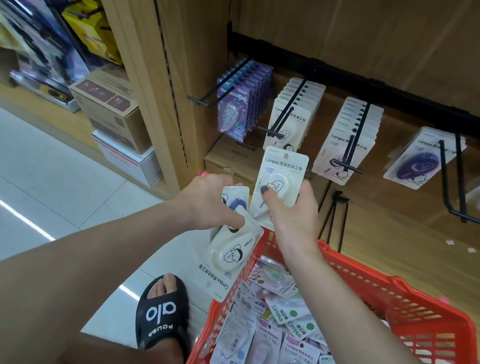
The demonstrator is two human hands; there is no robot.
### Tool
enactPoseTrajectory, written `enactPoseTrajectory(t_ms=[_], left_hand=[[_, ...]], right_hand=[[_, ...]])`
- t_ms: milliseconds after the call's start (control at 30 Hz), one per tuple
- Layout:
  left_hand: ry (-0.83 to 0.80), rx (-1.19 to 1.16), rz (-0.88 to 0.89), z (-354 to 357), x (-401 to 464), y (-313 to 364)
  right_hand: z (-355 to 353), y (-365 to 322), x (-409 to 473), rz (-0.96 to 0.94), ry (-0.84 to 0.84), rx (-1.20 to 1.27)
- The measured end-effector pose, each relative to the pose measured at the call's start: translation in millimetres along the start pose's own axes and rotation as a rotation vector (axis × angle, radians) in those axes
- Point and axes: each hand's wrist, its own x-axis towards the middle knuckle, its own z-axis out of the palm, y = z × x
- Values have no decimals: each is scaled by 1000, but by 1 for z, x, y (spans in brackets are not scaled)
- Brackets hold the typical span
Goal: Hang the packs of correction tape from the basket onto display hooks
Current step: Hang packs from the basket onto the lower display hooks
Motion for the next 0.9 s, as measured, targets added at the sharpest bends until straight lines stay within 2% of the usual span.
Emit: enactPoseTrajectory(t_ms=[267,400,700,900], left_hand=[[29,-28,-26,-17,3,-7],[25,-66,-30,-21,3,-4],[-7,-57,-51,-25,3,-1],[17,-34,-42,-24,4,6]], right_hand=[[8,-14,19,-94,-153,70],[18,-21,30,-25,-189,120],[21,-9,26,-20,-108,131],[24,-13,57,140,-6,159]])
